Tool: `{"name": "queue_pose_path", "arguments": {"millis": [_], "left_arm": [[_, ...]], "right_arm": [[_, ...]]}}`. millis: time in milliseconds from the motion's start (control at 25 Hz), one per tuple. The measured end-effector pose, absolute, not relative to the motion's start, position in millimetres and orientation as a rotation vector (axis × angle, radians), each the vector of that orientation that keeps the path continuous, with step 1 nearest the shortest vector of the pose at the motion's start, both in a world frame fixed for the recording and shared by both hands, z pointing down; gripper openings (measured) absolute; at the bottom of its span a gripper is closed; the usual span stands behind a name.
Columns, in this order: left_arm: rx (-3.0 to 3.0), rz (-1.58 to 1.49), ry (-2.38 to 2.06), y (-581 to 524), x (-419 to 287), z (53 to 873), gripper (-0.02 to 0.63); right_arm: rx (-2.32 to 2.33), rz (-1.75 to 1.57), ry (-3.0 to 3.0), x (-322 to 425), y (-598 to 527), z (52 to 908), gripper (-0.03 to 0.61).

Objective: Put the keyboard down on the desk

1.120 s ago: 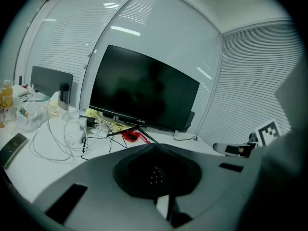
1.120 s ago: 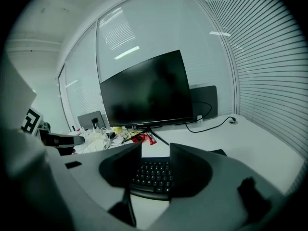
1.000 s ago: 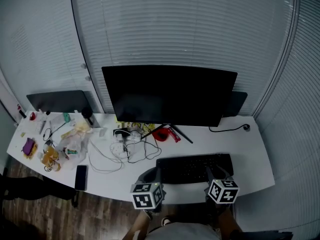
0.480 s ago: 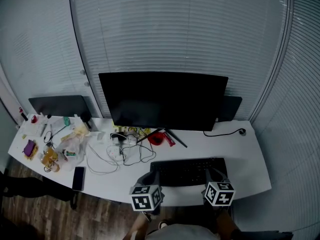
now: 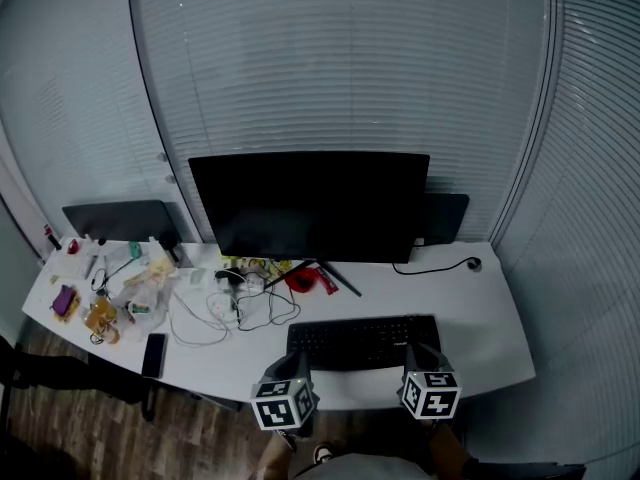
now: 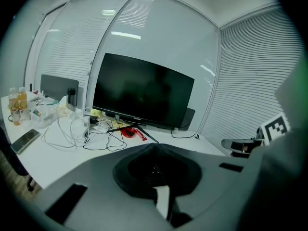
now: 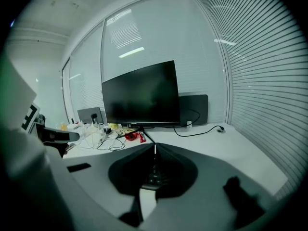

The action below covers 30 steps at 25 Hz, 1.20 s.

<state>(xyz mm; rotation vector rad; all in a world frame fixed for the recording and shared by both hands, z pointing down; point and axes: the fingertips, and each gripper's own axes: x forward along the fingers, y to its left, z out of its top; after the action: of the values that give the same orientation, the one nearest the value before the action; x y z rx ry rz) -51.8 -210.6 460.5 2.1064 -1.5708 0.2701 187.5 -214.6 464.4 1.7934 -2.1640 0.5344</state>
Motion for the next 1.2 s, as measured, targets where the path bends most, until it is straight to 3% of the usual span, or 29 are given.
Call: {"name": "queue_pose_path", "arguments": {"millis": [520,1200], "left_arm": [[2.115,0.299,-1.599,-166,-6,457,0.014],[2.101,0.279,-1.673,-155,-5,452,0.014]], "right_arm": [[1.769,0.512,-2.226,210,-179,462,0.032],[1.751,0.443,-2.242,214,-167,451,0.031]]}}
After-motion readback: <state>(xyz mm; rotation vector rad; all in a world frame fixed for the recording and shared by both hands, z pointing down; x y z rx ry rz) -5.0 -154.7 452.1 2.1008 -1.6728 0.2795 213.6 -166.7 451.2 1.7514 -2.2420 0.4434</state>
